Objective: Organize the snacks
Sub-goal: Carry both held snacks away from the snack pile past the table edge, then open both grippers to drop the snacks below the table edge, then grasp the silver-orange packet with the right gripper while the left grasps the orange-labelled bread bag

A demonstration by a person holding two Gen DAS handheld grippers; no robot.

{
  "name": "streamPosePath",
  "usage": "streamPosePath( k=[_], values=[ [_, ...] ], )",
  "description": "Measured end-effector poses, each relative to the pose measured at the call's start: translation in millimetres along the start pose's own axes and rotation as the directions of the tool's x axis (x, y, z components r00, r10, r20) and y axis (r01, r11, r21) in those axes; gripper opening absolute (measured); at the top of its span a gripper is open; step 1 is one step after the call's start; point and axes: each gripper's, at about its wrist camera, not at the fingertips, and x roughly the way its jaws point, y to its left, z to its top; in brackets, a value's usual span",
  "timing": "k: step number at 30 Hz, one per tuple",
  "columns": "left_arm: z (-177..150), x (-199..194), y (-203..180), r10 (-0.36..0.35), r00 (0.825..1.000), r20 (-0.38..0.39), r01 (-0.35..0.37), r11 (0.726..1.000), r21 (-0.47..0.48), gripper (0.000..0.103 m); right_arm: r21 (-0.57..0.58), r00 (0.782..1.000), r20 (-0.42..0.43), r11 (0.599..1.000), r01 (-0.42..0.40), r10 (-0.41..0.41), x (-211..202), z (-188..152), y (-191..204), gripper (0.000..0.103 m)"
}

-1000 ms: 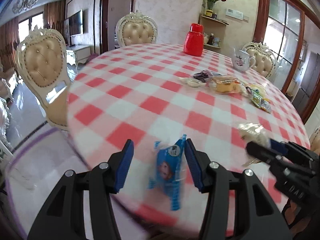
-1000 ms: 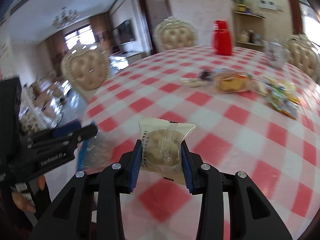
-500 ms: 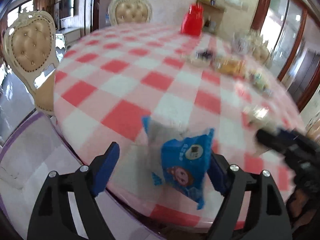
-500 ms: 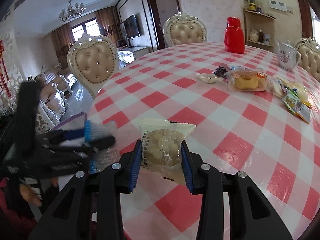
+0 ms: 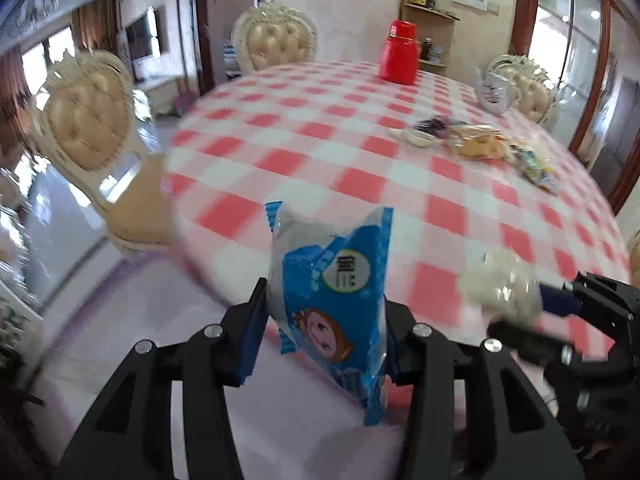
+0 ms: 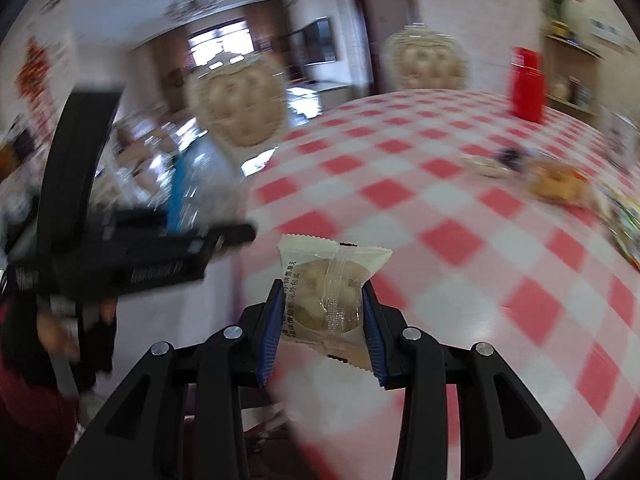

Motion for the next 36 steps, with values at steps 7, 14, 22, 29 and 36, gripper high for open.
streamPosePath(
  k=[7,14,22,29,36],
  values=[
    [-26.4,-17.3,63.5,0.178,0.979,-0.101,-0.169,0.982,0.085,0.049,-0.125,0.971,-0.142,0.969,-0.211,0.193,47.9,-0.6,75.3,0.039],
    [-25.7,-29.1,94.9,0.179,0.981,-0.071,-0.185,0.979,-0.09,0.09,-0.087,0.985,-0.004,0.981,-0.171,0.172,23.0,7.1,51.3,0.073],
    [27.1,-15.7,12.6,0.025,1.0,0.02,-0.023,0.996,-0.087,0.101,0.268,0.931,0.208,0.933,0.239,-0.298,-57.6,-2.9,-94.0,0.088],
    [103.0,49.9,-105.6,-0.106,0.992,0.063,0.111,0.99,-0.087,0.101,0.567,0.858,0.085,0.733,0.377,-0.507,-112.0,-40.0,-235.9,0.088],
    [122.4,147.1,-214.6,-0.163,0.987,-0.003,0.163,0.982,-0.091,0.101,0.69,0.807,-0.064,0.559,0.461,-0.587,-126.1,-64.3,-352.5,0.088]
  ],
)
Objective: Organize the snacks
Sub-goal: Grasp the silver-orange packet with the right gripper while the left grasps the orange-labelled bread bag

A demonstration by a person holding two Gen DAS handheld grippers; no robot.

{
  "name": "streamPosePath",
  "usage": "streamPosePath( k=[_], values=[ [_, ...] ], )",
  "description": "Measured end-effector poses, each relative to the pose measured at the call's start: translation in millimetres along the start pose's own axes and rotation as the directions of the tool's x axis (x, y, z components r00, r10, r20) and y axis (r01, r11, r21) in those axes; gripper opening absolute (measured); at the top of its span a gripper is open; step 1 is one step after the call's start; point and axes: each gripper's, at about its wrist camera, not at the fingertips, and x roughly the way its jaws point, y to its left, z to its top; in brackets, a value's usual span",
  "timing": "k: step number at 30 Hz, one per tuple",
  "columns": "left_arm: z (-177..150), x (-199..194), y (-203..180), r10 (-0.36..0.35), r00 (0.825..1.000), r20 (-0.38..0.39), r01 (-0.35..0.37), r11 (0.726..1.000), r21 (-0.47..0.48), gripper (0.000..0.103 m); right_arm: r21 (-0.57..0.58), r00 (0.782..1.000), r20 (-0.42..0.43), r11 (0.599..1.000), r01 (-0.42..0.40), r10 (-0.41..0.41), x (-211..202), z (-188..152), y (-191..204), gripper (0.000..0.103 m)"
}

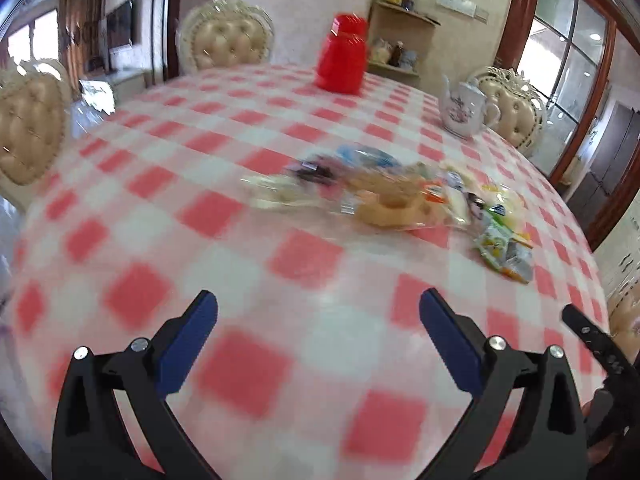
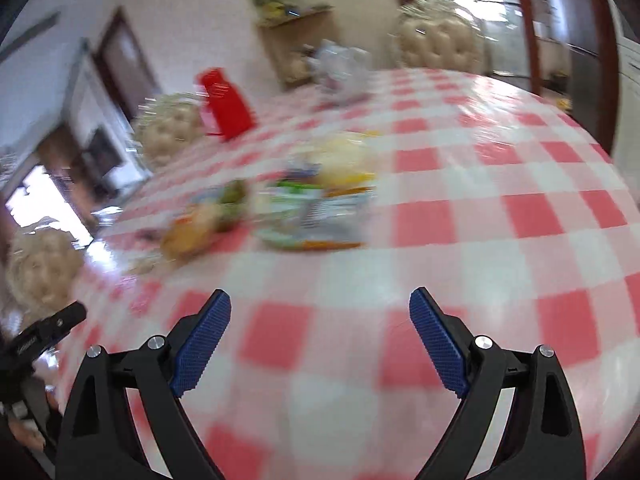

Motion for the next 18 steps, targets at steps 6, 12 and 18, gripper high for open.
streamPosePath(
  k=[6,12,18],
  values=[
    [11.8,54.3,-53.2,-0.084,0.996,0.02,0.085,0.996,-0.021,0.101,0.041,1.0,-0.002,0.999,0.009,-0.009,47.6,35.0,-0.7,0.078],
    [12.8,59.5,-67.7,-0.093,0.989,0.112,0.085,0.994,0.075,0.101,-0.054,0.987,-0.048,0.987,0.153,-0.156,92.0,57.6,20.0,0.07],
    [12.8,62.2,-61.3,-0.155,0.987,0.049,0.152,0.987,0.047,0.101,-0.196,0.968,-0.107,0.959,0.203,-0.227,112.5,55.6,33.3,0.067]
  ],
)
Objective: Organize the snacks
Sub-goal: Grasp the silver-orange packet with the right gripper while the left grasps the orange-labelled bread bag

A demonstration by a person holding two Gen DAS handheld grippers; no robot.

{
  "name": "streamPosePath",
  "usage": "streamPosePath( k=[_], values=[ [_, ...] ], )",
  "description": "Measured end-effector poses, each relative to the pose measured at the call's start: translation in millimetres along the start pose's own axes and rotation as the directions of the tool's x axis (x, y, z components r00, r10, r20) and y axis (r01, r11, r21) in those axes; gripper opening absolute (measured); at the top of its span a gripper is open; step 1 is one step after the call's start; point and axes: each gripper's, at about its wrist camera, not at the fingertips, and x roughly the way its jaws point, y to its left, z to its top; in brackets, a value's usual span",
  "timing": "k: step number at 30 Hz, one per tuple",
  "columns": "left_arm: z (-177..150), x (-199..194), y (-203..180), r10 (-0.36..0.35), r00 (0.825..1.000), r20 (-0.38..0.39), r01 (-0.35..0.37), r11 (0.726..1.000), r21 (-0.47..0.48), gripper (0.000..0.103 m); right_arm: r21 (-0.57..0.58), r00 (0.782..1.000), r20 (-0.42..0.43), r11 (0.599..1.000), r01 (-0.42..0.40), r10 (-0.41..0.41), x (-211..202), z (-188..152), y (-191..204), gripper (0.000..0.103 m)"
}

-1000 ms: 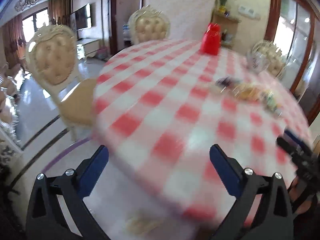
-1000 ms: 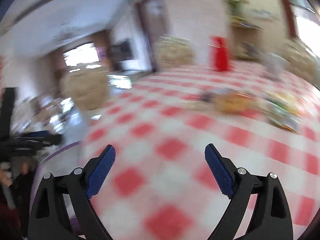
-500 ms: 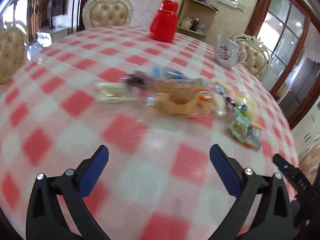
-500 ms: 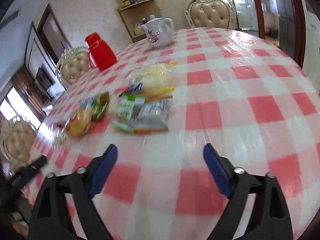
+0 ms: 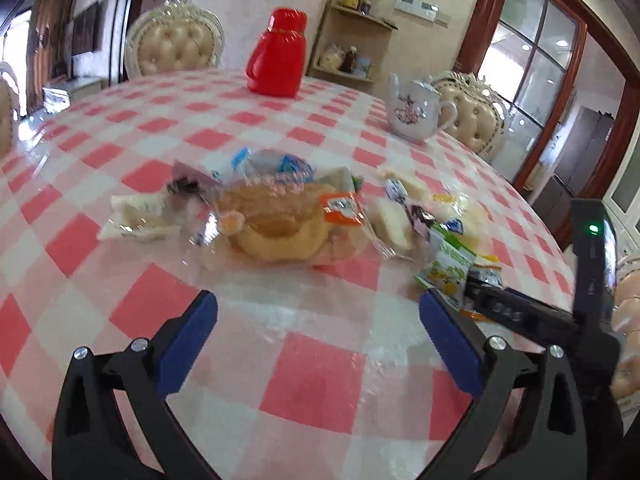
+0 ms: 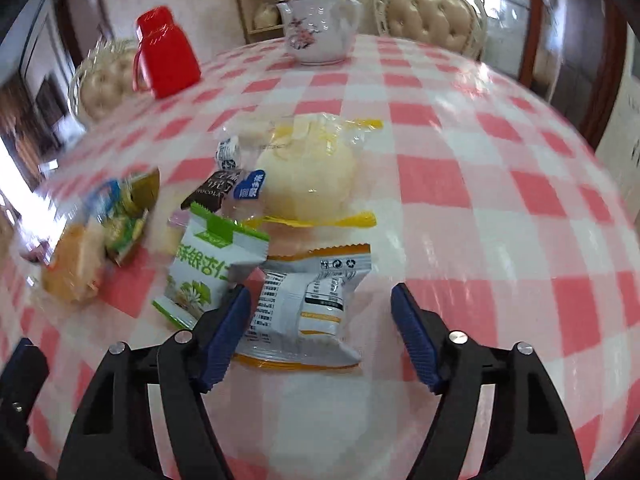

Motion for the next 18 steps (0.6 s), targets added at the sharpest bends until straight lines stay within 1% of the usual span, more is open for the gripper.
streamPosePath(
  k=[1,2,3,4,6,8,9,11,13,14,16,18],
  values=[
    [-0.9,0.0,-2.7,-0.007,1.0,-0.007,0.007,1.0,0.011,0.101,-0.007,1.0,0.009,1.0,-0.004,0.004,-2.7,-1.6,-1.7,0.051],
    [-2.5,-0.8,-4.0,-0.01,1.0,-0.01,0.01,1.0,0.02,0.101,0.004,0.999,0.022,1.0,-0.028,0.028,-6.3,-3.4,-7.0,0.045],
    [-3.4,-1.8,-5.6,-0.012,1.0,-0.011,0.012,0.999,0.03,0.101,0.021,0.998,0.038,0.998,-0.056,0.055,-11.6,-6.4,-14.5,0.043],
    [-4.1,-2.8,-6.2,-0.009,1.0,-0.008,0.009,0.999,0.038,0.101,0.038,0.996,0.066,0.997,-0.063,0.061,-18.8,-9.2,-21.8,0.04],
    [-4.1,-4.9,-5.3,0.007,1.0,0.006,-0.008,0.999,0.04,0.101,0.055,0.986,0.148,0.995,-0.084,0.075,-35.6,-12.6,-31.7,0.039],
    [-2.9,-7.5,-0.5,0.026,1.0,0.015,-0.026,0.999,0.023,0.101,0.092,0.966,0.233,0.987,-0.134,0.11,-55.3,-16.2,-43.1,0.039],
    [-2.1,-8.7,3.7,0.038,0.999,0.019,-0.038,0.999,0.007,0.101,0.123,0.953,0.268,0.976,-0.18,0.142,-63.1,-20.4,-50.2,0.039],
    [0.8,-11.8,17.7,0.061,0.998,0.027,-0.06,0.997,-0.047,0.101,0.174,0.936,0.291,0.951,-0.255,0.198,-67.1,-26.6,-58.9,0.039],
    [4.7,-15.3,30.1,0.079,0.996,0.046,-0.074,0.992,-0.101,0.101,0.216,0.925,0.289,0.925,-0.314,0.246,-66.0,-30.3,-63.9,0.039],
    [8.1,-15.6,33.1,0.083,0.995,0.052,-0.077,0.991,-0.112,0.101,0.223,0.92,0.287,0.915,-0.335,0.267,-65.3,-32.3,-64.1,0.039],
    [18.5,-10.0,33.9,0.092,0.995,0.049,-0.087,0.992,-0.096,0.101,0.211,0.92,0.278,0.917,-0.34,0.277,-65.3,-33.1,-59.5,0.039],
    [27.3,1.5,27.7,0.093,0.996,0.017,-0.093,0.995,-0.031,0.101,0.19,0.919,0.271,0.92,-0.344,0.288,-65.0,-33.0,-52.7,0.039]
  ],
)
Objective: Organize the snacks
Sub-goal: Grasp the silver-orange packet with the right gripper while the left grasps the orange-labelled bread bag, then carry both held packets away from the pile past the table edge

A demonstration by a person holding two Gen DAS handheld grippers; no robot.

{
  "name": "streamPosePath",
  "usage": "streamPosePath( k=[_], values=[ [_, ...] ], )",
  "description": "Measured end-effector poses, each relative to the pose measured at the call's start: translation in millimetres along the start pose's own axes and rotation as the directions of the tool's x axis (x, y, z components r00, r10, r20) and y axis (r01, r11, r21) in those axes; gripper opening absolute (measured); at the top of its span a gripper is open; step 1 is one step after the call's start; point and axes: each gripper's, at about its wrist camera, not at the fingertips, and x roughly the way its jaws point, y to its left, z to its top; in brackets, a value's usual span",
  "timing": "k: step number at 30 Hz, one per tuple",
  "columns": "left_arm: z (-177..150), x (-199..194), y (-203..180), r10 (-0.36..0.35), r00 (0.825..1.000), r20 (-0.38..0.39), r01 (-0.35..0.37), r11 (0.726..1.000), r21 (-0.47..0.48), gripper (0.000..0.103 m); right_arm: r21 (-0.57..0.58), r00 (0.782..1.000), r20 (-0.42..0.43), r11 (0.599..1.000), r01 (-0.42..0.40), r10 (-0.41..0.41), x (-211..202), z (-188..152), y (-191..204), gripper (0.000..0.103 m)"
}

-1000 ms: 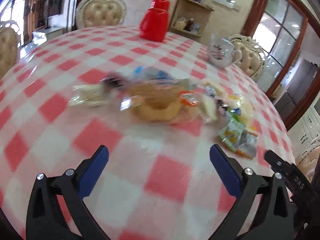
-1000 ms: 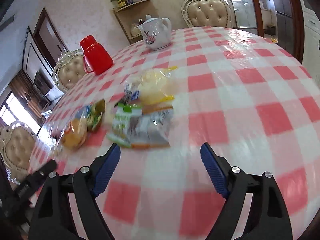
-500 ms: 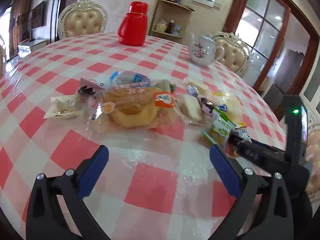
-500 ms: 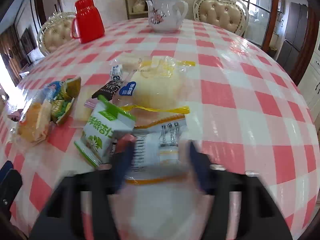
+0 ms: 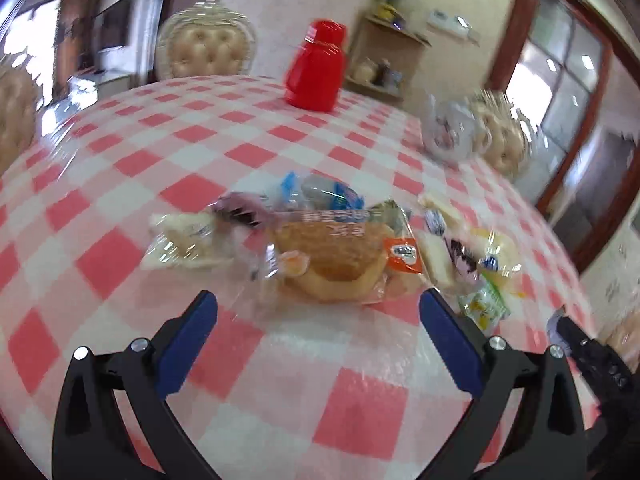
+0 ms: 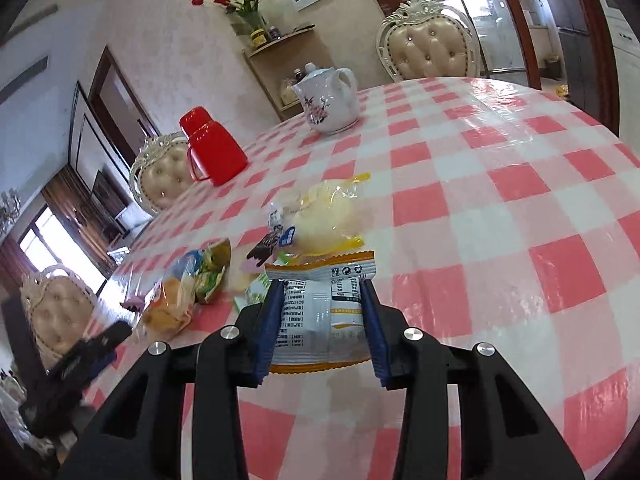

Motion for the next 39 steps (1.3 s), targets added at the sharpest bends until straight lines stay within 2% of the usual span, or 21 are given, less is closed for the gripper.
streamPosePath(
  k=[2,4,5,7,8,10,13,16,17,18,19,21,22,23,24,27,29,30,32,35,39],
  values=[
    [7.7,13.1,-13.0,-0.002,0.999,-0.034,0.006,0.993,0.122,0.101,-0.014,1.0,-0.009,1.0,-0.004,0.004,-2.3,-4.0,4.4,0.039],
    [12.4,25.4,-28.2,0.002,0.996,-0.084,0.023,0.954,0.299,0.101,-0.028,1.0,-0.023,1.0,-0.01,0.009,0.9,-6.1,7.1,0.039],
    [14.3,29.9,-33.7,0.016,0.996,-0.092,0.022,0.917,0.398,0.101,-0.031,1.0,-0.028,0.999,-0.011,0.01,1.9,-6.6,7.9,0.039],
    [16.0,37.2,-35.9,0.016,0.991,-0.132,0.054,0.857,0.513,0.101,-0.029,0.999,-0.037,0.999,-0.016,0.015,4.4,-6.6,7.6,0.039],
    [18.3,40.3,-35.2,0.041,0.991,-0.13,0.042,0.817,0.575,0.101,-0.024,0.999,-0.039,1.0,-0.017,0.016,5.2,-6.2,6.4,0.039],
    [21.3,46.5,-33.8,0.074,0.99,-0.12,0.024,0.752,0.659,0.101,-0.012,0.999,-0.041,1.0,-0.023,0.022,5.9,-4.9,5.0,0.039],
    [19.7,66.7,-36.9,0.131,0.982,-0.135,0.021,0.635,0.772,0.101,-0.019,0.999,-0.034,1.0,-0.014,0.014,6.4,-3.9,5.4,0.039],
    [16.7,81.6,-43.3,0.137,0.976,-0.167,0.054,0.591,0.805,0.102,-0.039,1.0,-0.029,0.999,-0.001,0.0,6.6,-4.6,7.6,0.039],
    [18.3,82.6,-43.9,0.119,0.978,-0.172,0.066,0.605,0.793,0.099,-0.045,1.0,-0.031,0.999,0.004,-0.006,7.3,-5.2,7.9,0.039],
    [18.9,82.8,-43.3,0.094,0.974,-0.204,0.1,0.631,0.77,0.081,-0.046,0.999,-0.032,0.999,0.008,-0.009,7.9,-5.4,7.6,0.039],
    [19.7,79.5,-41.4,0.07,0.973,-0.221,0.12,0.664,0.738,0.071,-0.047,0.999,-0.035,0.999,0.009,-0.011,8.6,-5.2,7.2,0.039],
    [19.7,66.4,-45.8,0.032,0.973,-0.228,0.142,0.699,0.701,0.062,-0.047,0.999,-0.037,0.999,0.005,-0.007,8.6,-5.4,7.2,0.039],
    [19.3,58.2,-48.9,-0.002,0.972,-0.237,0.166,0.718,0.676,0.059,-0.05,0.999,-0.037,0.999,0.002,-0.004,8.4,-5.2,7.9,0.039],
    [18.3,43.1,-50.5,-0.062,0.965,-0.256,0.212,0.758,0.617,0.059,-0.054,0.999,-0.037,0.999,-0.002,0.0,7.8,-5.3,8.6,0.039],
    [16.5,32.1,-52.6,-0.095,0.959,-0.267,0.237,0.782,0.577,0.059,-0.058,0.999,-0.036,0.998,-0.005,0.003,7.3,-5.5,9.2,0.039],
    [6.8,2.6,-52.9,-0.156,0.955,-0.252,0.255,0.866,0.431,0.059,-0.057,0.999,-0.039,0.998,-0.018,0.016,7.0,-5.9,9.0,0.039],
    [-2.9,-7.7,-44.2,-0.226,0.944,-0.242,0.296,0.904,0.31,0.059,-0.051,0.999,-0.043,0.998,-0.027,0.025,7.6,-6.2,7.6,0.039],
    [-7.8,-9.5,-39.7,-0.242,0.942,-0.234,0.301,0.917,0.263,0.059,-0.051,0.999,-0.043,0.998,-0.026,0.024,7.8,-6.6,7.6,0.039],
    [-19.4,-12.0,-28.4,-0.232,0.951,-0.206,0.272,0.942,0.196,0.058,-0.057,0.999,-0.043,0.998,-0.03,0.027,7.9,-7.0,8.6,0.039],
    [-27.2,-25.6,-16.5,-0.262,0.954,-0.143,0.28,0.952,0.124,0.058,-0.072,0.999,-0.041,0.997,-0.031,0.028,8.2,-7.0,10.7,0.039],
    [-31.1,-45.7,-7.6,-0.197,0.979,-0.059,0.203,0.973,0.11,0.057,-0.068,0.999,-0.04,0.997,-0.031,0.028,8.7,-7.3,10.9,0.039]
  ],
)
